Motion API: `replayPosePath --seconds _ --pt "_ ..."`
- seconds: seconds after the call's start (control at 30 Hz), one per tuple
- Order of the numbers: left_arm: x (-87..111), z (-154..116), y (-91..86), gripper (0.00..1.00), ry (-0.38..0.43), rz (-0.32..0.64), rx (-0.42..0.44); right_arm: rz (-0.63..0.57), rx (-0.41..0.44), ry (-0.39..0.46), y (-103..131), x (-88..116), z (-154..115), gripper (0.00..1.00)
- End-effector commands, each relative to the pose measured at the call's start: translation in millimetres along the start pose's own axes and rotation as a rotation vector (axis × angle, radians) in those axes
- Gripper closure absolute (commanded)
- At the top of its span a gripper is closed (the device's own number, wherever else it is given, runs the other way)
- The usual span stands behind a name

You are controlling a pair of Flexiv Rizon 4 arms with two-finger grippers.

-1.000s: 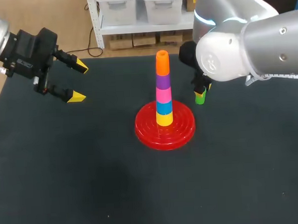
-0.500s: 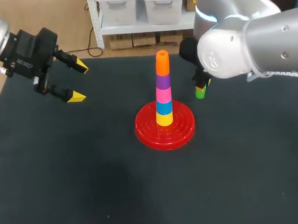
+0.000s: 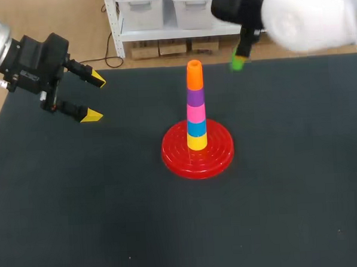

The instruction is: Pick up and stack the cylinders on the red base in this order: pink,purple,orange,green

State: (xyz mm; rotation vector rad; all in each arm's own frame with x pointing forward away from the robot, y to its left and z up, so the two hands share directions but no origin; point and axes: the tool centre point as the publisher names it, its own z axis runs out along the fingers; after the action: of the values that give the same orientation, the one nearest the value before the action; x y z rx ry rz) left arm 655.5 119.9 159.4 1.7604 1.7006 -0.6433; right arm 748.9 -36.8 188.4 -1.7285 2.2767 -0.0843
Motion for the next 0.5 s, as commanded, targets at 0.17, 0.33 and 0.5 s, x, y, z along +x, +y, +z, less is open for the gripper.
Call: replayPosePath --seconds 0.17,0.33,0.5 --pt "1.0 0 0.7 0.0 -0.002 0.002 0.001 -0.126 0.061 -0.067 15 -18 -114 1.0" --pt "1.0 0 0.7 0.0 -0.002 0.002 0.001 -0.243 0.072 -0.055 28 -34 -141 1.0" --pt "1.0 0 0.7 0.0 -0.002 0.002 0.001 -0.325 0.055 -0.062 50 -45 -150 1.0"
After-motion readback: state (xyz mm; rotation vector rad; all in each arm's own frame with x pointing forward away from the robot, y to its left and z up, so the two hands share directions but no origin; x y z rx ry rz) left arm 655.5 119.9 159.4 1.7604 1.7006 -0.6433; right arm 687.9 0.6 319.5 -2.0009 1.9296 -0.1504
